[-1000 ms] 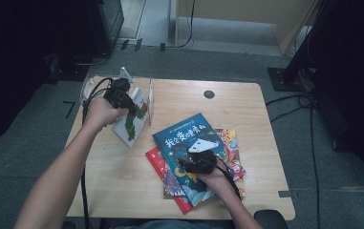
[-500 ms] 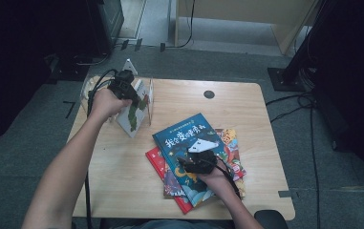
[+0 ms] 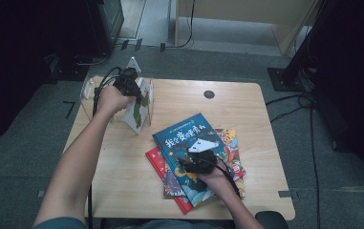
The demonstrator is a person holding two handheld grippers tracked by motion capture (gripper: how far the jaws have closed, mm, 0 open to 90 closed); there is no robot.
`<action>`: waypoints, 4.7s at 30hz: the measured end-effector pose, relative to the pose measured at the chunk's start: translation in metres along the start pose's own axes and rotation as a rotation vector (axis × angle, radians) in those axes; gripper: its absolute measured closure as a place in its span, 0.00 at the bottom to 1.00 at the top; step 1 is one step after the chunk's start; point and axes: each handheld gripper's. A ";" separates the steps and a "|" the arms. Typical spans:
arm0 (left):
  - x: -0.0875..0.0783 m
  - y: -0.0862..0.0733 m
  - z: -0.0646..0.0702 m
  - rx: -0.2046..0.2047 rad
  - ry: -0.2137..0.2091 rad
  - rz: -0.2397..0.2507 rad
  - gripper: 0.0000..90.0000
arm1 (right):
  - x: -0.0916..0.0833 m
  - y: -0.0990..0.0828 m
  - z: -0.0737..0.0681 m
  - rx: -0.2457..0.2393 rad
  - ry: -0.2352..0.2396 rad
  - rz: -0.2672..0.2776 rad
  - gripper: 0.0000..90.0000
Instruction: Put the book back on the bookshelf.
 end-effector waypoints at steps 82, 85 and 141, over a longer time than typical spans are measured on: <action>-0.060 -0.061 -0.003 0.064 -0.178 0.171 0.53 | -0.014 -0.005 0.011 0.057 0.049 -0.007 0.60; -0.059 -0.068 -0.001 0.075 -0.190 0.178 0.53 | -0.023 -0.007 0.016 0.061 0.041 0.005 0.62; 0.028 -0.147 0.046 0.280 -0.306 0.263 0.80 | -0.095 -0.065 0.050 0.191 -0.125 0.021 0.80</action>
Point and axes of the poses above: each handheld gripper's, and its own axes: x roughly forward along the jaws, y roughly out of its top, z roughly to its right, and after that the axes turned 1 degree about z, right-handed
